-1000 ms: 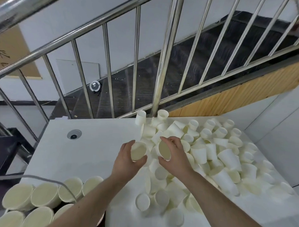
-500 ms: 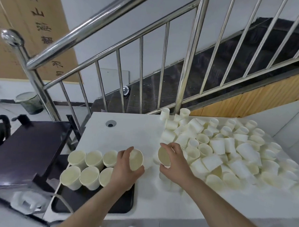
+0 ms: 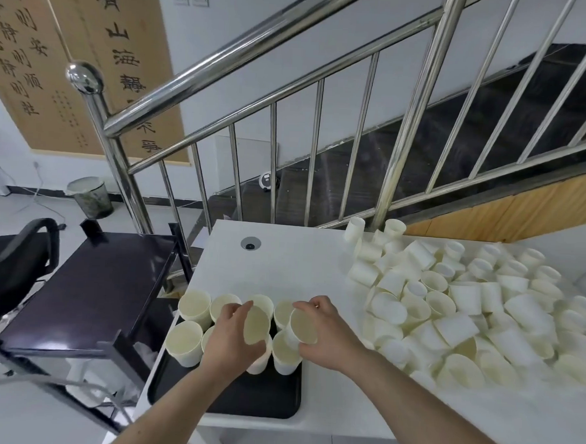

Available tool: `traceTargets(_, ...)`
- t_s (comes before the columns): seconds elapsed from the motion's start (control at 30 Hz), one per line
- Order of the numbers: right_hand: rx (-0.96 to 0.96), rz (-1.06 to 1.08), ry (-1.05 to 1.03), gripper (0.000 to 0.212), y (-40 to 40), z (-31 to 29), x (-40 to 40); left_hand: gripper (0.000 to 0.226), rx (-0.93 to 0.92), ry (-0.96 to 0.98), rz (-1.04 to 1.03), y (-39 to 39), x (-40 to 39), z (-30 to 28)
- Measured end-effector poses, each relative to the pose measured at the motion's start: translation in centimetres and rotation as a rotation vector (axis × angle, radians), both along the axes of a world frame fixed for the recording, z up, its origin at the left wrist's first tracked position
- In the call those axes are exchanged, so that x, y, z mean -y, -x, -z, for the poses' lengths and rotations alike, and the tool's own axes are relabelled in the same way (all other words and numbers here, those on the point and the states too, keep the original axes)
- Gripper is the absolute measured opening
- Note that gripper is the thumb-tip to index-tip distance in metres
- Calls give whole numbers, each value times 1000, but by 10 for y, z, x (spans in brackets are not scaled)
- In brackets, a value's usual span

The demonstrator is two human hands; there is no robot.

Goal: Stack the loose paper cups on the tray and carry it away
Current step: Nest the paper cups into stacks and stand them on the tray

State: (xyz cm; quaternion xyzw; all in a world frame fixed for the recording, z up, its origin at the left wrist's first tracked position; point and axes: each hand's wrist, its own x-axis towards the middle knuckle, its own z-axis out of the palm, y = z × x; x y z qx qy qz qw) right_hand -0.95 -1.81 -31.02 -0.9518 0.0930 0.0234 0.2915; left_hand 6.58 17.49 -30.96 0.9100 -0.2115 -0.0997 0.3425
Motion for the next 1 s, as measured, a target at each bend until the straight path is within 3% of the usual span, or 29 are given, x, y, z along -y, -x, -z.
traceTargets(0.43, -125, -31, 56, 76, -15, 27, -19, 79, -33, -143, 166, -18, 4, 37)
traceTargets(1.0, -215, -39, 134, 73, -21, 44, -20, 73, 13, -255, 215, -28, 0, 56)
